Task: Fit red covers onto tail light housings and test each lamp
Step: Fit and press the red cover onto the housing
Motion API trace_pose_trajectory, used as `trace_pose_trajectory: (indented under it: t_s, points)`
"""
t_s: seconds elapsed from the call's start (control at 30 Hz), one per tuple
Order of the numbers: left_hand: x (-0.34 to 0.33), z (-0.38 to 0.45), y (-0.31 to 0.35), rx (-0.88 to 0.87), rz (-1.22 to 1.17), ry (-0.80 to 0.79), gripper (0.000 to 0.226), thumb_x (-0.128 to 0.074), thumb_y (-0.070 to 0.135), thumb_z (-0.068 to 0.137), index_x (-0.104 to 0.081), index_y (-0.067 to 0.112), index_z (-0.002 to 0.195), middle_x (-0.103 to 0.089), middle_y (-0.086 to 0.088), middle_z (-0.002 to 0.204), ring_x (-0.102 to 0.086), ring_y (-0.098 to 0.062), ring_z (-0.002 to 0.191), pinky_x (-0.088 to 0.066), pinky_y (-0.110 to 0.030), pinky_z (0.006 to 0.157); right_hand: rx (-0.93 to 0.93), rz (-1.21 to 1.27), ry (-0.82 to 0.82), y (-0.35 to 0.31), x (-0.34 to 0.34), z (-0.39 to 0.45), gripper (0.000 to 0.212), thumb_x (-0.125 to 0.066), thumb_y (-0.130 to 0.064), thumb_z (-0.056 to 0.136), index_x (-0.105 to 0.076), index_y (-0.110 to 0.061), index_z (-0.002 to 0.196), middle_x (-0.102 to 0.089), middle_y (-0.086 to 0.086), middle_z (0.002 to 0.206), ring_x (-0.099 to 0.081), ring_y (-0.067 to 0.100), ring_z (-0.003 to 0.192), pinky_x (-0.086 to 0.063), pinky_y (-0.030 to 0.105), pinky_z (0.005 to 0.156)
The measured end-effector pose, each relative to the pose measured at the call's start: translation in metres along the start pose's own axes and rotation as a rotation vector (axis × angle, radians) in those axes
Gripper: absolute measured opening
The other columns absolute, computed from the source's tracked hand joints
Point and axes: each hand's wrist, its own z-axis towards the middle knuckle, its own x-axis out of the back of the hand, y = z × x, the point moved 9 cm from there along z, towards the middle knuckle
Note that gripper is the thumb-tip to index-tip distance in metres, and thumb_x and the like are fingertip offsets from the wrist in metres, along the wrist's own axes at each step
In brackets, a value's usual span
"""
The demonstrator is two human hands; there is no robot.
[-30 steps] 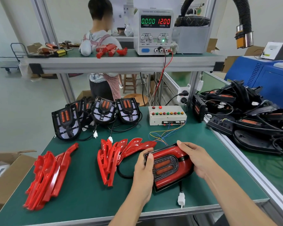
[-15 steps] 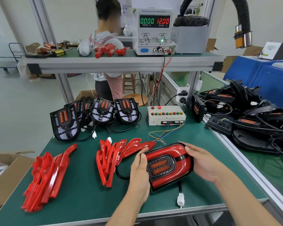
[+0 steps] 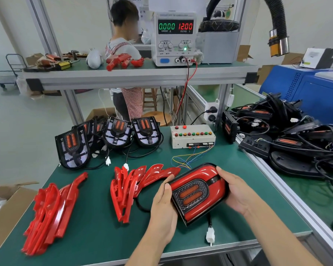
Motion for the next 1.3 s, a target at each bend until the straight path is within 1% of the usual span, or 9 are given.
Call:
trace_pose_trajectory:
  t_s: [0.13,0.27,0.37,0.5,0.6,0.83,0.93,1.17,1.3]
  points:
    - [0.006,0.001,0.013,-0.06,0.367,-0.01,0.038,-0.044,0.045,0.106,-0.07,0.023,0.122,-0.075,0.002,0.119,-0.069,-0.016,0.113,-0.052,-0.04,0.099,0.035,0.029,0.039,-0.008,0.0,-0.002,0.046,-0.074,-0.04,0.078,-0.075,-0.007,0.111,-0.076,0.02,0.108,-0.076,0.033,0.092,-0.063,0.038,0.065]
    - [0.011,-0.001,0.043,-0.194,0.952,0.157,0.051,-0.042,0.061,0.101,-0.066,0.021,0.081,-0.066,0.01,0.071,-0.063,-0.012,0.074,-0.05,-0.032,0.077,0.038,0.012,0.023,-0.01,-0.011,-0.002,0.04,-0.075,-0.041,0.076,-0.079,-0.011,0.102,-0.076,0.021,0.108,-0.076,0.032,0.09,-0.062,0.037,0.065]
    - [0.0,-0.004,0.067,-0.296,1.281,0.23,0.064,-0.026,0.067,0.098,-0.052,0.022,0.06,-0.056,0.003,0.056,-0.059,-0.015,0.064,-0.045,-0.037,0.068,0.051,0.003,0.024,-0.013,-0.016,-0.001,0.03,-0.074,-0.038,0.08,-0.082,-0.012,0.09,-0.077,0.021,0.101,-0.077,0.029,0.082,-0.061,0.035,0.062]
    - [-0.042,0.002,0.08,-0.59,1.404,0.067,0.043,-0.04,0.054,0.102,-0.065,0.026,0.08,-0.067,0.011,0.082,-0.058,-0.009,0.083,-0.047,-0.036,0.084,0.036,-0.049,0.003,-0.014,-0.022,0.0,0.035,-0.073,-0.04,0.081,-0.08,-0.009,0.096,-0.076,0.022,0.103,-0.076,0.03,0.083,-0.062,0.036,0.065]
    - [-0.058,0.027,0.06,-0.385,1.331,-0.149,0.045,-0.045,0.06,0.1,-0.068,0.027,0.121,-0.068,0.015,0.116,-0.06,-0.007,0.111,-0.045,-0.026,0.097,0.047,-0.08,-0.035,-0.017,-0.028,0.001,0.048,-0.076,-0.041,0.077,-0.076,-0.004,0.108,-0.074,0.025,0.106,-0.074,0.031,0.085,-0.063,0.04,0.076]
    - [-0.052,0.052,0.039,-0.036,1.081,-0.129,0.064,-0.05,0.085,0.08,-0.07,0.026,0.096,-0.074,0.011,0.095,-0.069,-0.004,0.087,-0.05,-0.026,0.073,0.047,-0.099,-0.095,-0.021,-0.047,0.004,0.043,-0.081,-0.035,0.072,-0.076,-0.007,0.105,-0.073,0.024,0.107,-0.071,0.031,0.086,-0.062,0.038,0.079]
    - [-0.048,0.054,0.035,-0.026,1.01,-0.124,0.053,-0.056,0.079,0.081,-0.071,0.032,0.099,-0.075,0.015,0.096,-0.069,0.003,0.085,-0.051,-0.023,0.075,0.017,-0.118,-0.108,-0.021,-0.05,0.004,0.052,-0.079,-0.03,0.075,-0.071,0.001,0.117,-0.071,0.027,0.113,-0.069,0.034,0.092,-0.06,0.042,0.085]
    - [-0.045,0.058,0.031,-0.051,0.924,-0.113,0.052,-0.059,0.074,0.078,-0.073,0.029,0.1,-0.077,0.011,0.097,-0.072,-0.008,0.093,-0.057,-0.036,0.091,-0.008,-0.1,-0.082,-0.022,-0.053,0.005,0.054,-0.079,-0.025,0.073,-0.07,0.003,0.118,-0.072,0.027,0.112,-0.071,0.032,0.085,-0.061,0.041,0.081]
    - [-0.046,0.058,0.032,-0.063,0.882,-0.097,0.057,-0.059,0.076,0.07,-0.074,0.028,0.097,-0.078,0.011,0.092,-0.073,-0.008,0.088,-0.057,-0.034,0.086,0.0,-0.088,-0.062,-0.023,-0.053,0.005,0.037,-0.075,-0.018,0.083,-0.072,0.002,0.113,-0.073,0.024,0.104,-0.071,0.029,0.08,-0.062,0.039,0.077]
